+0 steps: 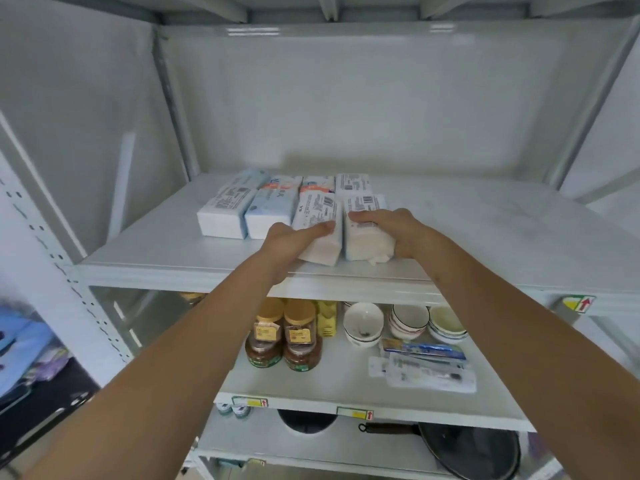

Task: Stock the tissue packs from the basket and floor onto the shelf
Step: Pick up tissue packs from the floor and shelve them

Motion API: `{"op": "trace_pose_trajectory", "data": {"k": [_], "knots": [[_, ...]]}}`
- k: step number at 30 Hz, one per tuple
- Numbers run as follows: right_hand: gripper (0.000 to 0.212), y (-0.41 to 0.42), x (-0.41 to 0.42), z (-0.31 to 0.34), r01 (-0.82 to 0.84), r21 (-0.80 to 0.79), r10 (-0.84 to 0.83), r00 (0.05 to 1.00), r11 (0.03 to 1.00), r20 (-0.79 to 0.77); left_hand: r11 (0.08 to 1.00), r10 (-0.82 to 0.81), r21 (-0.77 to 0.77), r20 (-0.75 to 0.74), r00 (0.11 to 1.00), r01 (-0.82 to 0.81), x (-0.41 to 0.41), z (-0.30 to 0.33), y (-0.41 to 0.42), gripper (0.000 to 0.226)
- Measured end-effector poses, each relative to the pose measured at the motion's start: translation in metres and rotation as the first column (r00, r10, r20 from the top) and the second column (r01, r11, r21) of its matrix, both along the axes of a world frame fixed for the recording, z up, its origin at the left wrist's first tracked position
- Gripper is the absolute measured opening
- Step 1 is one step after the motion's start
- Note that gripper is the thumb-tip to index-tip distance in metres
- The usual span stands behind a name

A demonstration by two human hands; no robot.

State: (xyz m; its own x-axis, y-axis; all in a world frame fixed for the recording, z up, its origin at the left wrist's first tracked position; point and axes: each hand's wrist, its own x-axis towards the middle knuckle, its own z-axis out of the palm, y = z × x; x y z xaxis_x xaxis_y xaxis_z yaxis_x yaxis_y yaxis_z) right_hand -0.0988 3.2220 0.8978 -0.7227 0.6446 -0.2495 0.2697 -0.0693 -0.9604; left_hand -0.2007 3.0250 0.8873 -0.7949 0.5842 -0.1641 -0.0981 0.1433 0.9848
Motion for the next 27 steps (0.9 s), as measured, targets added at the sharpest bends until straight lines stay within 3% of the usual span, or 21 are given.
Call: {"op": "trace_pose_trajectory", "data": {"k": [3,6,8,12,16,19,21,24,27], "knots": [[0.074,0.007,-0.002,-0.001,-0.032,0.037,0.032,0.999,0.999,0.019,0.988,-0.147,0.046,0.046,0.988,0.145,-0.007,-0.003,-0.015,0.06],[0.068,0.012,0.007,0.0,-0.094,0.137,0.091,0.995,0.986,0.033,0.975,-0.204,-0.124,-0.205,0.957,0.181,-0.014,-0.01,-0.028,0.053],[0.067,0.014,0.02,0.0,-0.166,0.147,0.165,0.986,0.975,0.022,0.97,-0.2,-0.202,-0.356,0.913,0.134,-0.018,-0.013,-0.033,0.044],[0.056,0.011,0.03,-0.002,-0.293,0.271,0.282,0.956,0.917,0.08,0.976,-0.137,-0.214,-0.487,0.863,0.035,-0.026,-0.016,-0.031,0.044],[0.056,0.008,0.017,-0.008,-0.241,0.374,0.225,0.971,0.896,0.087,0.965,-0.084,-0.244,-0.639,0.765,-0.098,-0.032,-0.021,-0.02,0.045],[0.054,0.008,0.005,-0.013,-0.204,0.426,0.192,0.979,0.881,0.072,0.958,0.005,-0.209,-0.673,0.74,-0.197,-0.037,-0.026,-0.014,0.042],[0.059,0.01,-0.002,-0.017,-0.185,0.452,0.173,0.983,0.873,0.067,0.952,0.06,-0.178,-0.691,0.72,-0.25,-0.037,-0.03,-0.011,0.04],[0.085,0.01,-0.009,-0.018,-0.16,0.484,0.133,0.987,0.86,0.09,0.942,0.121,-0.139,-0.706,0.698,-0.304,-0.036,-0.033,-0.007,0.041],[0.093,0.011,-0.013,-0.015,-0.155,0.533,0.111,0.987,0.832,0.115,0.934,0.145,-0.139,-0.696,0.704,-0.329,-0.039,-0.031,-0.003,0.042]]}}
